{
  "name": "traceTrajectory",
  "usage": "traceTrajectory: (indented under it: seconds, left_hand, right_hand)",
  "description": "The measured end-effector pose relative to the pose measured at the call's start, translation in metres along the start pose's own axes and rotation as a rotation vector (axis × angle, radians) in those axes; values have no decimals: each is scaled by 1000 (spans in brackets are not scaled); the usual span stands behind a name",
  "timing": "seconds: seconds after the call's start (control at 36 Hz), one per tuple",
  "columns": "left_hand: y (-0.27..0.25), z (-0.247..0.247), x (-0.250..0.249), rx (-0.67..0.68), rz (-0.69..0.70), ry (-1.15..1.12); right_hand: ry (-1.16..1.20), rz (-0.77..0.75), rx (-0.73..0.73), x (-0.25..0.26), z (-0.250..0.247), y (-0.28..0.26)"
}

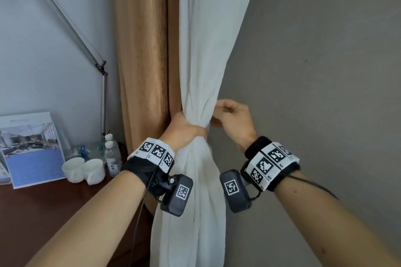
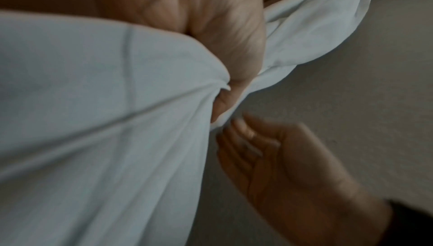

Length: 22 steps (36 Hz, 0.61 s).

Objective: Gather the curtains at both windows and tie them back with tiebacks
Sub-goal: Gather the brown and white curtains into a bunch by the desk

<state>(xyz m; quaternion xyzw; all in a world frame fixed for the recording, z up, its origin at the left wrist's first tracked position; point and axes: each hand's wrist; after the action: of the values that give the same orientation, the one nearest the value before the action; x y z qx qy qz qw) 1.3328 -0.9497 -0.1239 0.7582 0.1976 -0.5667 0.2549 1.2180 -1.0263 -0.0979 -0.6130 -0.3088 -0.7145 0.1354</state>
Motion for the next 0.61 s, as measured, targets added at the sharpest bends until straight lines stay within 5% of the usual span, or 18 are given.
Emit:
traceTrajectory:
  seconds: [0.14, 0.36, 0.61]
  left_hand:
    - [2, -27, 0, -68, -104, 32]
    - [-12, -56, 3, -67, -137, -25]
    - [-24, -59, 6, -80, -175, -3]
  right_hand:
    - [-89, 149, -191, -26, -11, 20]
    - [-170, 346, -37, -41, 6, 44]
    - [-8, 357, 20, -60, 27, 71]
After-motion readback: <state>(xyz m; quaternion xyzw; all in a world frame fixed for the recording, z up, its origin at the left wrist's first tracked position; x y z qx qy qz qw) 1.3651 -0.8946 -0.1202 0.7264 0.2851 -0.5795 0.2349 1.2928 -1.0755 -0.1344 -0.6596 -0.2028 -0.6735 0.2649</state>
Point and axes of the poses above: each hand's wrist, its own y-axis towards the middle knuckle, its own z-axis out of the palm, x = y × z, and after that the axes turned 4 degrees about y, right-handed
